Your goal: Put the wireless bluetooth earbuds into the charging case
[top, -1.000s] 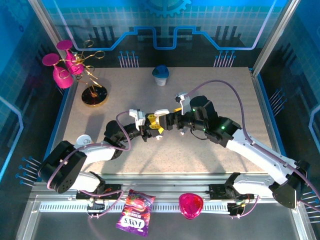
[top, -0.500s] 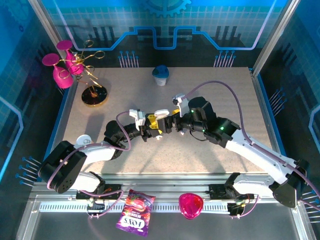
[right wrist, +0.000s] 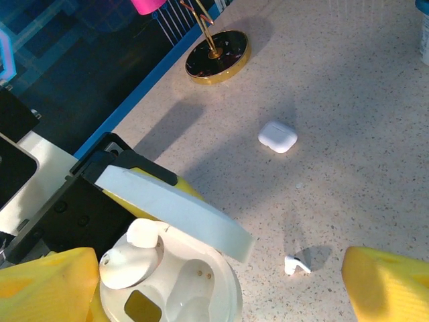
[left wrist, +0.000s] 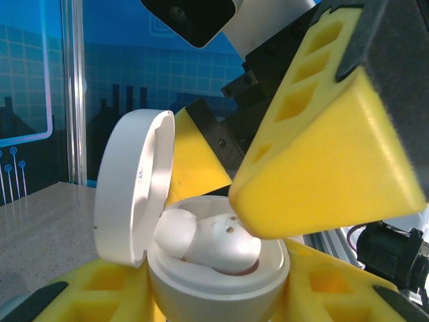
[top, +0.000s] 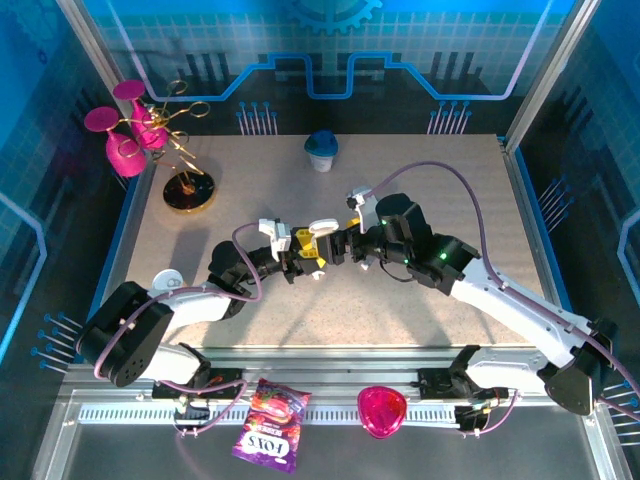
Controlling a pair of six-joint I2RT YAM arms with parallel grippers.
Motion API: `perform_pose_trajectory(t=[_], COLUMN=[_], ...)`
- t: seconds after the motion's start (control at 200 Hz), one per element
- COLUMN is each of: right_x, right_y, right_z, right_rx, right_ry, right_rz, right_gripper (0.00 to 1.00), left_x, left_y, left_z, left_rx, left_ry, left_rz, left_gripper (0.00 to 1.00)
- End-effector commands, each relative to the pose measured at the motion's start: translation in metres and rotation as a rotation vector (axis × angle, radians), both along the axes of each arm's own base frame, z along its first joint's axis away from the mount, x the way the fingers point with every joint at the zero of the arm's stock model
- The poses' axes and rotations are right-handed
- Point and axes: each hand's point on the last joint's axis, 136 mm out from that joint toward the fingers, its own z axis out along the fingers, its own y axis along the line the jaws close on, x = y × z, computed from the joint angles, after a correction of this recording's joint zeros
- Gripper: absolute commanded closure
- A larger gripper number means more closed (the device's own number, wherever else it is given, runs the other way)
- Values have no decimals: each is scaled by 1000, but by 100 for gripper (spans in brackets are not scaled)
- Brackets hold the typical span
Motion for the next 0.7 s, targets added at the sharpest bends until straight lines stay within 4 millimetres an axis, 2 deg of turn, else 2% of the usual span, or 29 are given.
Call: perform_pose_trajectory(t=[0.0,0.355,0.545,0.695], right_x=[10,14,4,-9], right_y=[-5,-12,-15,-26], right_z=[12,16,25,35], right_rx=[21,11,25,-8], right_ry=[-12,-13,-35,-84], right_rz=[-44,-70,-44,-63], right_gripper=[7,8,8,8], left_x=[-12,-11,-9,-3], left_y=[0,0,0,1], left_z=[16,18,16,14], left_rx=[-30,-31,-27,-26], left_ry=[-65,-70,-69,-68], left_rz=[-27,-24,-20,13], left_gripper=[75,75,75,75])
